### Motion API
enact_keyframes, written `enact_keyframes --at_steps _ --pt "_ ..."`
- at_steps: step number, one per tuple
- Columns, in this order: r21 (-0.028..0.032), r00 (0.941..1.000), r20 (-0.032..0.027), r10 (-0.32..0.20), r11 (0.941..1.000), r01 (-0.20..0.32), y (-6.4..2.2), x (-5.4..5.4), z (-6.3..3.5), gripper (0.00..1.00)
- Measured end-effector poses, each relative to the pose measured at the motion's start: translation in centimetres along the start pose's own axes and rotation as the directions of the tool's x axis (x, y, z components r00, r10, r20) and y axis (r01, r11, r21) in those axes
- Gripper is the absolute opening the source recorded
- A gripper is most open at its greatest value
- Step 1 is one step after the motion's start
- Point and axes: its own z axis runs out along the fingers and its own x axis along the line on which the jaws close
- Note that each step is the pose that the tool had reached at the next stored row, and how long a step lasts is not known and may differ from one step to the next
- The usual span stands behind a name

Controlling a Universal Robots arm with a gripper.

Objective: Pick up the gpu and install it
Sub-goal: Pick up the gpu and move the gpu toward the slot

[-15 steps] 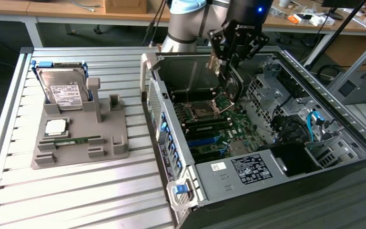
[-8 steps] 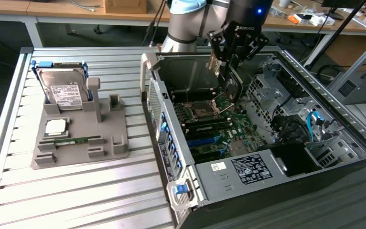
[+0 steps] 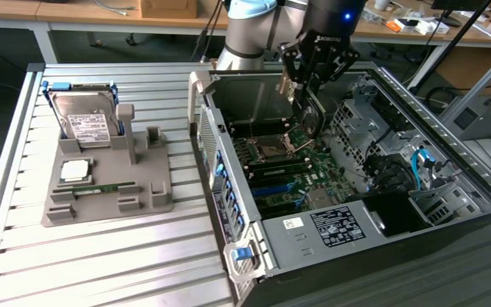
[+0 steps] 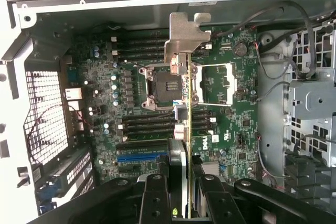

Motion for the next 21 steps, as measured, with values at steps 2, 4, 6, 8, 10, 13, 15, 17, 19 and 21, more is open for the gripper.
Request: enact_keyframes --at_steps 2,4,6,8,10,13,15,17,19,21 --pt "0.0001 1.0 0.0 0.0 1.0 0.0 0.0 0.0 0.07 0.27" --pt "0.0001 1.0 0.0 0.0 1.0 0.0 0.01 0.0 0.12 0.27" --pt "0.0001 1.0 0.0 0.0 1.0 0.0 0.01 0.01 0.18 0.27" --pt "0.0 1.0 0.0 0.0 1.0 0.0 0.01 0.01 0.24 0.27" --pt "0.0001 1.0 0.0 0.0 1.0 0.0 0.02 0.01 0.3 0.27" --pt "0.0001 1.0 -0.0001 0.0 1.0 0.0 0.02 0.01 0.38 0.27" --pt "0.0001 1.0 0.0 0.0 1.0 0.0 0.03 0.01 0.43 0.27" --pt "0.0 1.0 0.0 0.0 1.0 0.0 0.03 0.02 0.5 0.27" --pt "0.0 1.0 -0.0001 0.0 1.0 0.0 0.03 0.02 0.55 0.27" --pt "0.0001 1.0 0.0 0.0 1.0 0.0 0.03 0.02 0.6 0.27"
